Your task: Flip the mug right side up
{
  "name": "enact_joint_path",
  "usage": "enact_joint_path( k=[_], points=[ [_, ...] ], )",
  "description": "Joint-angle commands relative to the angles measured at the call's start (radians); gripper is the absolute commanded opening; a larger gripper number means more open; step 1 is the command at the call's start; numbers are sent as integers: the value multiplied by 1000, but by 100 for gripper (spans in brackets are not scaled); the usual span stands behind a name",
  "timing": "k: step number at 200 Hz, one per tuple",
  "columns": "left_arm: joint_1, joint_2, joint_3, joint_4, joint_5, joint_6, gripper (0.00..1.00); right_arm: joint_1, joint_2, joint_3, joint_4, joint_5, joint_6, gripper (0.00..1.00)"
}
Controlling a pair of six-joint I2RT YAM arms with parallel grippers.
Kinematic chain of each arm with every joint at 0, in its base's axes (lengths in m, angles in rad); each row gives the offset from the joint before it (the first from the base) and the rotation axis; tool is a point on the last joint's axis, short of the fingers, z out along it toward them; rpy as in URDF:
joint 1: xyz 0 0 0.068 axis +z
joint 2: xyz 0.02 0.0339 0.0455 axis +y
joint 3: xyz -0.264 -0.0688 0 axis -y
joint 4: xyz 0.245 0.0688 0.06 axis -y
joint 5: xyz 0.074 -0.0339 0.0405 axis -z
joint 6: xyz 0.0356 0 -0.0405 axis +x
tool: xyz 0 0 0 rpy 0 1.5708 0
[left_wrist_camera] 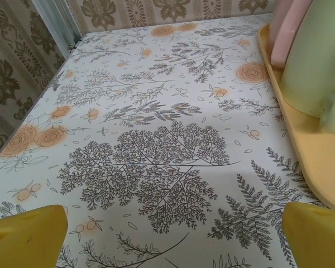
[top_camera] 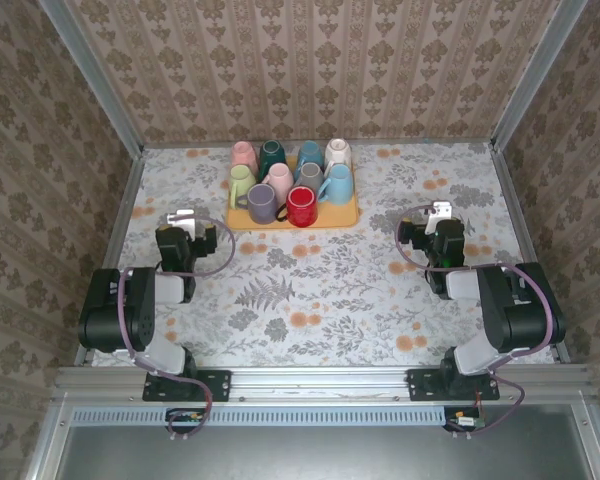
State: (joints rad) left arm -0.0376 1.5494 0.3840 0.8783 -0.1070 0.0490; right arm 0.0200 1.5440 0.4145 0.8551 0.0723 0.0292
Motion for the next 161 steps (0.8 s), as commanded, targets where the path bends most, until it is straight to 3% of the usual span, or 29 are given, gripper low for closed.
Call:
enact_joint_path(
  k=[1, 161],
  points=[
    [5, -9, 15, -5, 34, 0, 100, -10, -10, 2, -10, -25, 1, 100],
    [9, -9, 16, -9, 40, 0, 100, -11, -11, 1, -9, -26, 1, 100]
  ],
)
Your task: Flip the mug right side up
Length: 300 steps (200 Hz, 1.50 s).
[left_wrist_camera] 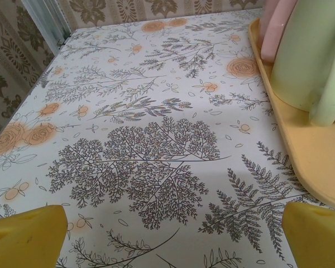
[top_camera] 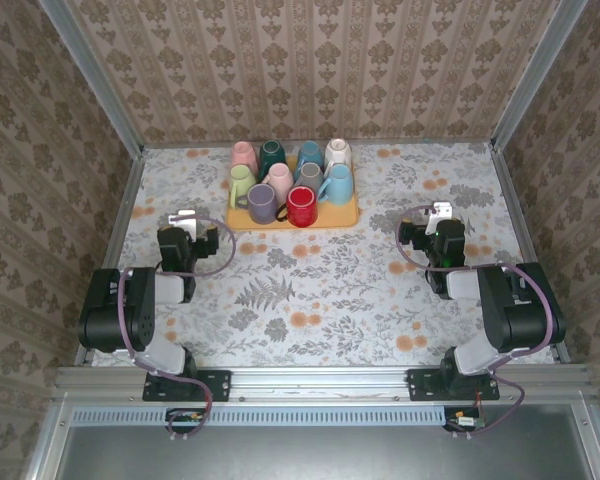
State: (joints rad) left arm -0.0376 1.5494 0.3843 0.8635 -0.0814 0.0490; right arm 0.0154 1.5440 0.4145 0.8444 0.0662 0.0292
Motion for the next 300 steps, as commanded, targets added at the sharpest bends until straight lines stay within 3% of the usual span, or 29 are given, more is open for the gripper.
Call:
enact_joint_path(
  k=[1, 110, 137, 148, 165, 176, 200, 226, 250, 267, 287, 300],
  points=[
    [9, -10, 16, 6, 14, 0, 100, -6, -11, 0, 2, -20, 1, 100],
    [-21, -12, 2, 29, -37, 17, 100, -6, -16, -15, 28, -26, 3, 100],
    [-59, -67, -26, 48, -146, 29, 100, 0, -75, -71, 81, -8, 2, 100],
    [-84, -148, -4, -59, -216, 32, 100, 30, -143, -41, -43, 21, -23, 100],
    [-117, -266, 29, -167, -205, 82, 100, 83, -241, 78, -308, 55, -56, 100],
    [-153, -350, 51, -223, -207, 109, 100, 123, -280, 115, -354, 82, -32, 100],
    [-220, -570, 179, -529, -171, -11, 100, 209, -376, 222, -507, 96, 96, 100],
    [-378, -740, 279, -805, -147, -111, 100, 382, -495, 376, -766, 112, 103, 100],
    [-506, -755, 491, -1290, -233, -314, 100, 528, -566, 517, -1032, 122, 147, 100],
    [-544, -739, 600, -1524, -197, -359, 100, 608, -562, 670, -1327, 246, 220, 100],
    [-508, -683, 686, -1658, -48, -333, 100, 608, -550, 821, -1645, 283, 356, 100],
    [-460, -639, 710, -1660, 38, -309, 100, 587, -571, 821, -1648, 180, 300, 100]
  ],
)
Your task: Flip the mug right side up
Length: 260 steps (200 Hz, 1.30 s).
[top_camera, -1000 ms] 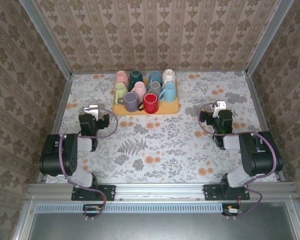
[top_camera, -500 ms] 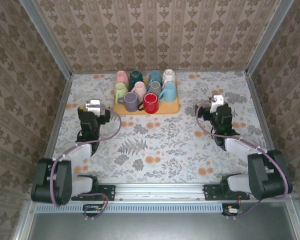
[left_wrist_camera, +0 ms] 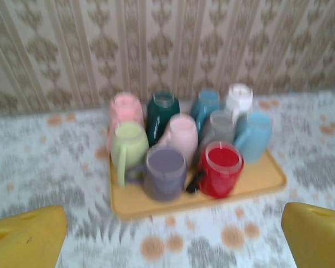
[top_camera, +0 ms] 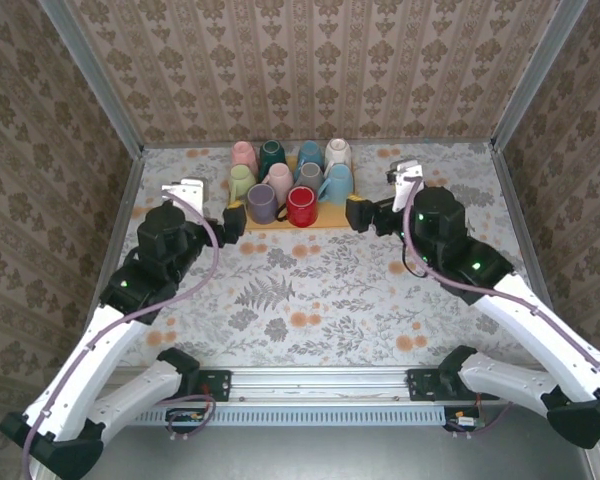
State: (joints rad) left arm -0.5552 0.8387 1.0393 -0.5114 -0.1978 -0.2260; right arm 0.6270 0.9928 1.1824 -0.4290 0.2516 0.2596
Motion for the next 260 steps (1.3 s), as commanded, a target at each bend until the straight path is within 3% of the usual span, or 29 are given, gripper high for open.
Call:
enact_joint_path(
  k=[1, 15, 29, 39, 60, 68, 76, 95, 113, 118, 136, 165, 200, 234, 247, 260],
  points=[
    [62, 74, 56, -282, 155, -39, 100, -27, -24, 45, -364, -16, 66, 100],
    [168, 83, 8, -212, 225, -160, 100, -80, -59, -46, -259, -161, 89, 100],
    [286, 100, -50, -117, 389, -259, 100, -117, -1, -48, -260, -206, 141, 97],
    [355, 132, -69, -95, 428, -327, 100, -123, 55, -39, -268, -211, 146, 94],
    [380, 208, -81, -10, 462, -341, 98, -137, 165, -50, -216, -266, 185, 84],
    [386, 235, -89, 33, 475, -355, 88, -154, 207, -61, -178, -307, 220, 80],
    [395, 266, -97, 63, 476, -379, 73, -184, 262, -61, -146, -355, 269, 67],
    [417, 352, -105, 124, 484, -407, 30, -244, 347, -83, -41, -442, 346, 35],
    [445, 433, -124, 201, 516, -431, 12, -281, 443, -72, -1, -461, 375, 30],
    [451, 451, -125, 215, 515, -436, 0, -285, 469, -62, -4, -446, 375, 28],
    [464, 542, -103, 252, 503, -444, 0, -304, 572, -20, -15, -431, 374, 23],
    [470, 703, -25, 275, 530, -452, 0, -339, 733, 35, 7, -470, 393, 0],
    [472, 744, -12, 298, 497, -458, 0, -361, 804, 31, 82, -506, 433, 0],
    [486, 801, 67, 263, 509, -353, 0, -362, 840, 67, 83, -521, 413, 0],
    [486, 829, 90, 271, 527, -309, 14, -363, 842, 68, 97, -537, 398, 3],
    [477, 866, 127, 258, 554, -253, 26, -362, 836, 63, 116, -562, 367, 21]
  ],
)
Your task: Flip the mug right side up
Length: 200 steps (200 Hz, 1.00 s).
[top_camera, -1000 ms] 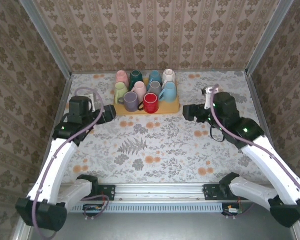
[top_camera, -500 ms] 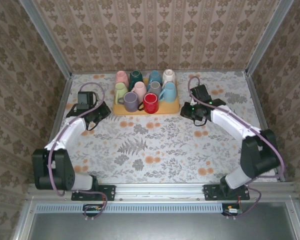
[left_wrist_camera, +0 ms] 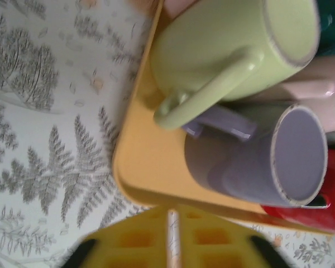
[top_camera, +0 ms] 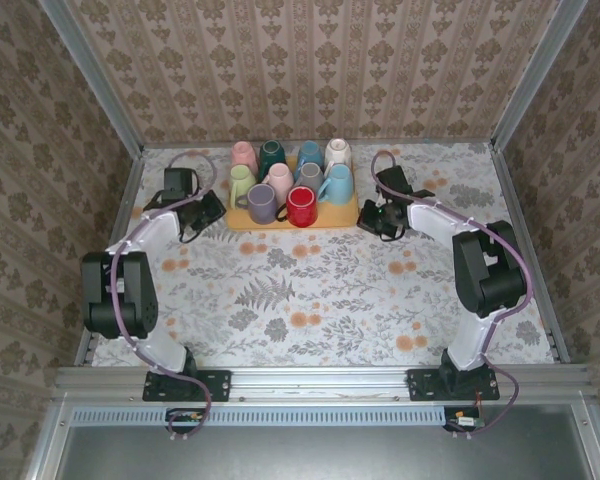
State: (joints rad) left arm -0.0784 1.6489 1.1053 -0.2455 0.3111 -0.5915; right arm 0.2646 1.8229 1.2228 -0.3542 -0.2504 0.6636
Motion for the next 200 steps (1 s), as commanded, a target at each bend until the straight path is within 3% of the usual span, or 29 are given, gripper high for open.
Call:
enact_joint_path(
  k=[1, 9, 19, 47, 72, 86, 112, 131, 200],
  points=[
    [-2, 58, 64, -11, 45, 117, 27, 0, 5, 22, 42, -61, -39, 23],
    [-15, 80, 91, -35, 34, 158, 32, -1, 1, 21, 48, -68, -56, 35],
    [-37, 100, 120, -62, 8, 214, 34, -4, -6, 21, 46, -70, -74, 41],
    [-71, 136, 160, -67, -27, 308, 37, -8, -3, 34, 22, -69, -114, 42],
    [-66, 160, 163, -27, -19, 282, 35, -7, 36, 76, -6, -31, -110, 35],
    [-66, 177, 159, -10, -10, 260, 30, -8, 71, 108, -9, -27, -94, 24],
    [-62, 184, 109, 50, -9, 195, 0, -7, 149, 189, -19, -29, -61, 11],
    [-60, 178, 57, 99, -19, 142, 0, -3, 212, 250, -39, -26, -45, 0],
    [-55, 257, 41, 76, -83, 54, 0, 26, 343, 366, -155, 110, -13, 0]
  ],
)
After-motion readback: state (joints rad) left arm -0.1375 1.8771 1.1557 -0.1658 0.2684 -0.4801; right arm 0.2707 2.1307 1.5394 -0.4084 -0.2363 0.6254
